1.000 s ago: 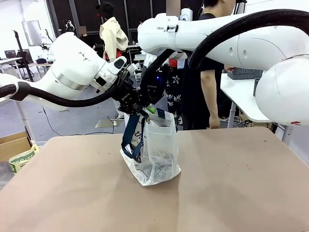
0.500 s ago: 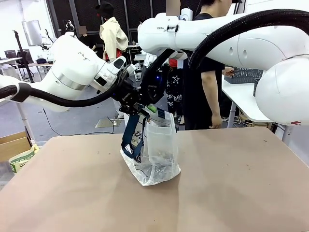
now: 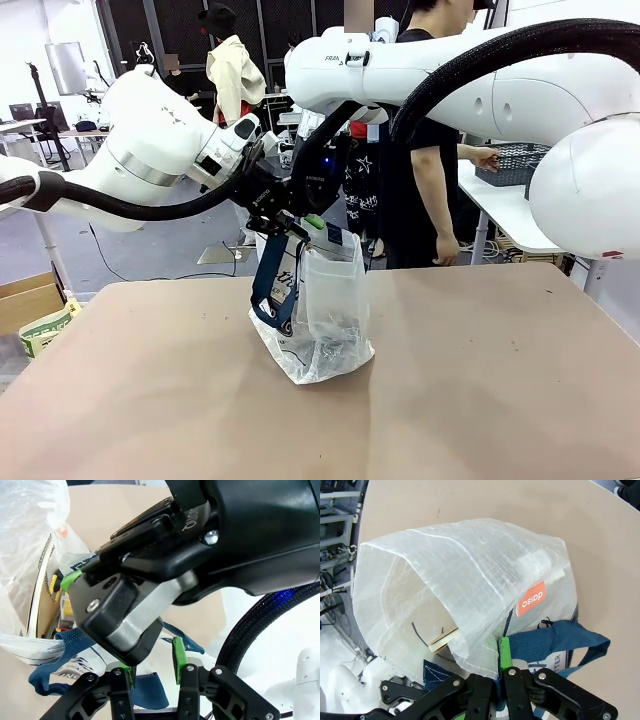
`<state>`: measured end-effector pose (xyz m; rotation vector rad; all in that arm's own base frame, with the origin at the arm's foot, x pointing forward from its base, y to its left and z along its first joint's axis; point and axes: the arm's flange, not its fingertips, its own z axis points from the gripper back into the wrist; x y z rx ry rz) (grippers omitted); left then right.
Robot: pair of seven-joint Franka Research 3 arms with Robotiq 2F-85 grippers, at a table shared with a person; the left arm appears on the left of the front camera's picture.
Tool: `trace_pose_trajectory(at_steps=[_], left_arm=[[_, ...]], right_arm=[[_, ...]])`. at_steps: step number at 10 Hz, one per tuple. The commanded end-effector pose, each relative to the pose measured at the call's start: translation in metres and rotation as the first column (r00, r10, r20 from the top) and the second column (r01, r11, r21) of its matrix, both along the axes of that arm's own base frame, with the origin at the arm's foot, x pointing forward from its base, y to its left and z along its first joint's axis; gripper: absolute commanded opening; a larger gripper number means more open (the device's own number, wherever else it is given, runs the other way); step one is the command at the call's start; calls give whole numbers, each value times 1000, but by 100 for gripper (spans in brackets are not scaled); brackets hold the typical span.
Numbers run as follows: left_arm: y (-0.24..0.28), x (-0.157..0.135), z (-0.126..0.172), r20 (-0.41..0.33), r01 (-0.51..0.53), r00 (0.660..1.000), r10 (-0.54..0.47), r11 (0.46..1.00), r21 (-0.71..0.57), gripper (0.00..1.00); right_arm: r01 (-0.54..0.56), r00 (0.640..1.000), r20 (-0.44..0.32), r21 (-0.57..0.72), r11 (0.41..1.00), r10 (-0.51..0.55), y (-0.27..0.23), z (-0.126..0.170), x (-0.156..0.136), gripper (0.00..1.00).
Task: Transfer purchased items from the store into the shopping bag.
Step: Move the Reusable shopping bag to the right side of the table.
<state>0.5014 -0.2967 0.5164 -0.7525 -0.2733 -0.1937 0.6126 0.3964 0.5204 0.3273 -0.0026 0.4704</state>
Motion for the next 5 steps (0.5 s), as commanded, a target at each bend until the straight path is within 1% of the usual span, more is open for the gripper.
trace_pose_trajectory(at_steps=[1, 3, 5], left_arm=[[-1, -7, 0, 0, -24, 1000, 24, 1000, -18, 39], [-2, -7, -1, -14, -60, 998, 60, 998, -31, 79], [-2, -7, 0, -39, -81, 996, 80, 996, -29, 79]], right_arm=[[26, 1000, 6, -20, 999, -26, 1, 0, -2, 0], [26, 1000, 5, -20, 999, -25, 1, 0, -2, 0], [21, 1000, 4, -23, 1000, -21, 0, -1, -2, 0]])
